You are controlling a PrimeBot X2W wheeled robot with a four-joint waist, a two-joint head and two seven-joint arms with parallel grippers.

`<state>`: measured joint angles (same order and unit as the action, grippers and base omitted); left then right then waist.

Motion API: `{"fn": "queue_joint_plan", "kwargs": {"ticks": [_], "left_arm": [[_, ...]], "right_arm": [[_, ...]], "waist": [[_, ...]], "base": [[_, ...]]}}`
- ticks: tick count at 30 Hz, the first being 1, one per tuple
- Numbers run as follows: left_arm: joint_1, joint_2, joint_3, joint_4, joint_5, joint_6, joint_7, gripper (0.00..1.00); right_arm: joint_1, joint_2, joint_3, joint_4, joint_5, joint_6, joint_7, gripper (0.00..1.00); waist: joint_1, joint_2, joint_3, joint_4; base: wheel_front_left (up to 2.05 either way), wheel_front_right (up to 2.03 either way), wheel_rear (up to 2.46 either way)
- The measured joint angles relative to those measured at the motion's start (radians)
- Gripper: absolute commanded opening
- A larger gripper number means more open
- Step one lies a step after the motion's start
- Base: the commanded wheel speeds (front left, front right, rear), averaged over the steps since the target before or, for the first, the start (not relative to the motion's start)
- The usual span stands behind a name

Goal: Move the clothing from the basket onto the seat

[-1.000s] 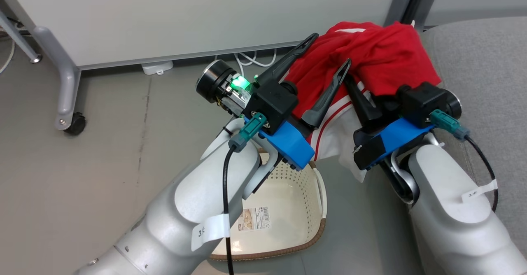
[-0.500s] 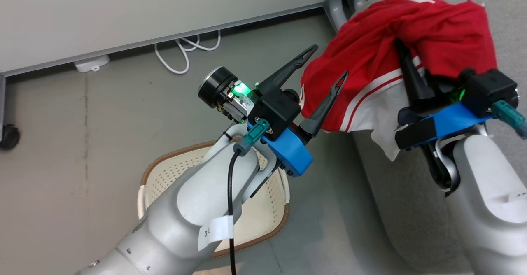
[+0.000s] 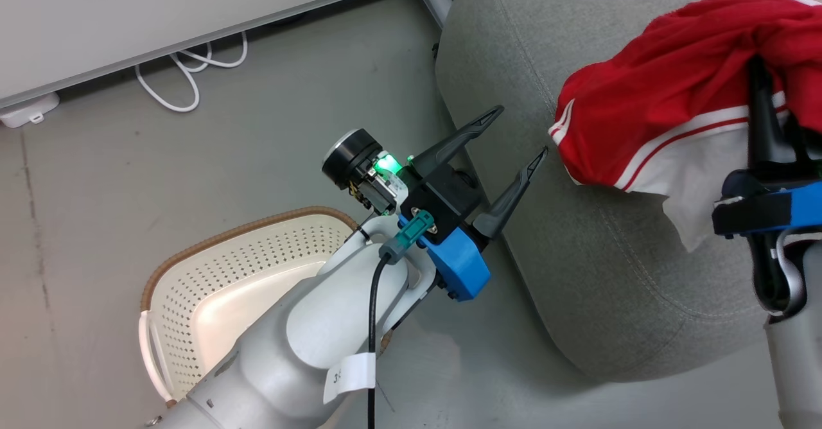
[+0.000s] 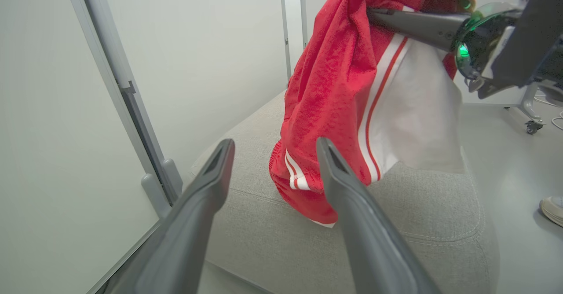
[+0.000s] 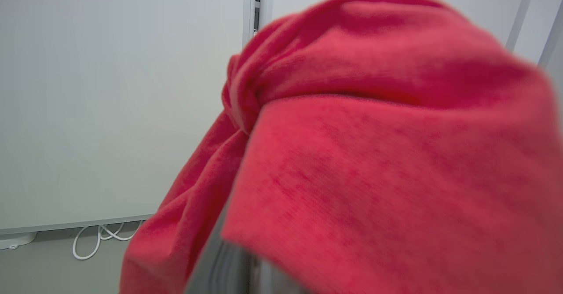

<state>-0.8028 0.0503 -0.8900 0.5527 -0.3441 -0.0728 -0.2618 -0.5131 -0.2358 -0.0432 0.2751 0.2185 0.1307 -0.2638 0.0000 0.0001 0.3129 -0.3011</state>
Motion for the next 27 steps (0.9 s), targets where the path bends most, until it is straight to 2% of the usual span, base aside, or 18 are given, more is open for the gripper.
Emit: {"fn": "queue_joint_plan", "kwargs": {"ticks": [7,16,21,27], "left_arm": [[0.018,0.000,-0.024,0.009,0.000,-0.007,0.000,1.00],[0.018,0.000,-0.030,0.010,0.002,-0.007,0.000,1.00],[-0.008,-0.001,-0.034,0.011,0.010,-0.007,0.000,1.00],[-0.061,-0.001,-0.047,0.012,0.025,-0.006,0.002,1.00]], "right_arm": [[0.073,0.002,-0.099,-0.051,-0.012,0.000,0.000,0.00],[0.093,0.026,-0.140,-0.079,-0.016,0.000,0.000,0.00],[0.021,0.024,-0.160,-0.097,-0.015,0.000,0.000,0.00],[-0.134,-0.033,-0.211,-0.098,-0.014,0.000,0.000,0.00]], "waist": [[0.0000,0.0000,0.019,-0.039],[0.0000,0.0000,0.040,-0.047],[0.0000,0.0000,0.073,-0.038],[0.0001,0.0000,0.145,-0.020]], "base": [[0.00,0.00,0.00],[0.00,0.00,0.00],[0.00,0.00,0.00],[0.00,0.00,0.00]]}}
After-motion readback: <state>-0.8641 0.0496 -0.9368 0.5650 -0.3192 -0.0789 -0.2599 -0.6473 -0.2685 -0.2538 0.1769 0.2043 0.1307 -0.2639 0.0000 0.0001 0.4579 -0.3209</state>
